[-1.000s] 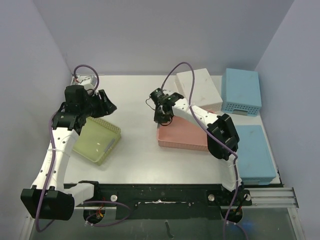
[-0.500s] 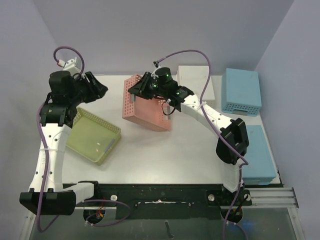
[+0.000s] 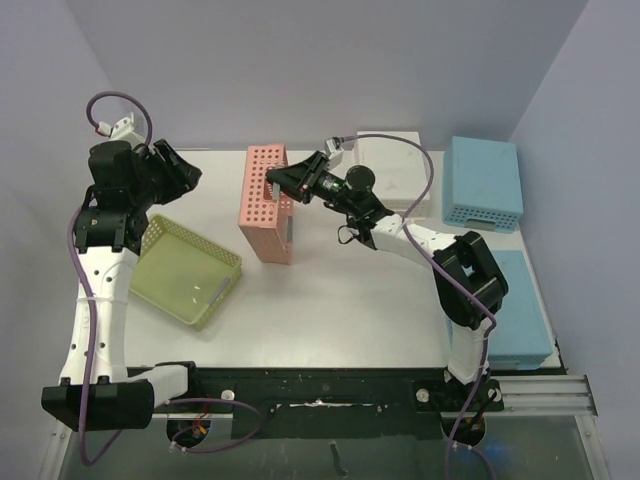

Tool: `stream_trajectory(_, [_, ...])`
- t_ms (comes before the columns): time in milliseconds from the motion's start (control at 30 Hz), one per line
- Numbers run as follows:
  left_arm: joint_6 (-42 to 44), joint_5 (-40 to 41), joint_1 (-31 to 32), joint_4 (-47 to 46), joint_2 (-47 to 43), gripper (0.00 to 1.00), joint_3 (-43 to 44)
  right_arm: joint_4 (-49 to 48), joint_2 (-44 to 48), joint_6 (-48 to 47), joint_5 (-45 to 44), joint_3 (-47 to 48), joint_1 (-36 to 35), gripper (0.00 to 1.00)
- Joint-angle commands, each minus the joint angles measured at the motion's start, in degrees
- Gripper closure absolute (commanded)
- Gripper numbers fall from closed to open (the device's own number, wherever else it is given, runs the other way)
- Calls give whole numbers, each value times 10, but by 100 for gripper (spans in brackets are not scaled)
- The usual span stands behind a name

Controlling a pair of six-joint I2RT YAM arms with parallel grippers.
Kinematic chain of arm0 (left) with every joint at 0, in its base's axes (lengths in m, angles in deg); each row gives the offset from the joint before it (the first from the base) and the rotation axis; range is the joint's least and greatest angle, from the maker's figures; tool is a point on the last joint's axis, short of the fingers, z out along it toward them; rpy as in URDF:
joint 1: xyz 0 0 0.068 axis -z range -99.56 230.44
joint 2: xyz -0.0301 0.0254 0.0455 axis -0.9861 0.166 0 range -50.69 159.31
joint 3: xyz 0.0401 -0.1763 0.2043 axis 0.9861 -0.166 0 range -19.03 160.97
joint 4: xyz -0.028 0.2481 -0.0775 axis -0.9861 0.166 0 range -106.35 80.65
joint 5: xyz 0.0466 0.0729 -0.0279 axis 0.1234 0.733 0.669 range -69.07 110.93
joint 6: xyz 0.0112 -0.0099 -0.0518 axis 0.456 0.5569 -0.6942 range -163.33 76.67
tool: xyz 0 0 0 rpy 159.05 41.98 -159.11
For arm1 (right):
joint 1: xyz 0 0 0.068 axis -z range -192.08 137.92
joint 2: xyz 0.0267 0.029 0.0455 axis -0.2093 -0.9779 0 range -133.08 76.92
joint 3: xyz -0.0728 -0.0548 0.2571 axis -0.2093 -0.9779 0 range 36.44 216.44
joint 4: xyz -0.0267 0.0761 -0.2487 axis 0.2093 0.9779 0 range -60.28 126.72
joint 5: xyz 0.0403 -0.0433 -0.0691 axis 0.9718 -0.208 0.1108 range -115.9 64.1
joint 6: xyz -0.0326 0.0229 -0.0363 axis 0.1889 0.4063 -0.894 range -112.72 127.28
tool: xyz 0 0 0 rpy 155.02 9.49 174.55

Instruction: Turn the large container upside down

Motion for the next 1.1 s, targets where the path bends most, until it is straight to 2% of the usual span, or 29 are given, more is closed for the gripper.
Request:
stream_trajectory(0, [-14, -33, -5, -50, 4, 55, -10, -179, 60, 74, 9, -54, 33, 100])
stream_trajectory(133, [-18, -47, -6, -63, 13, 55, -18, -240, 71, 140, -10, -146, 53, 100])
stream_trajectory(300, [-18, -54, -6, -73, 30, 55, -23, -218, 114, 141, -23, -257, 67, 100])
stream_trajectory(400, [-23, -46, -6, -72, 45, 55, -24, -163, 169, 118, -9, -330, 81, 90])
stream_trajectory(533, [-24, -7, -7, -56, 66, 54, -27, 11, 300, 35, -34, -443, 90, 77])
stream_trajectory(600, [-21, -9, -7, -52, 79, 50, -28, 157, 375, -23, -66, -472, 95, 69])
stream_trajectory(700, [2, -22, -8, -50, 92, 41, -32, 359, 494, -83, -114, -506, 114, 43])
stream_trajectory(833, [21, 11, -11, -42, 104, 35, -44, 562, 621, -138, -176, -510, 156, 21])
stream_trajectory(933, [10, 52, -10, -33, 111, 36, -60, 672, 673, -200, -223, -462, 196, 18])
stream_trajectory(1067, [5, 152, 9, -14, 118, 36, -82, 766, 666, -276, -301, -368, 212, 17])
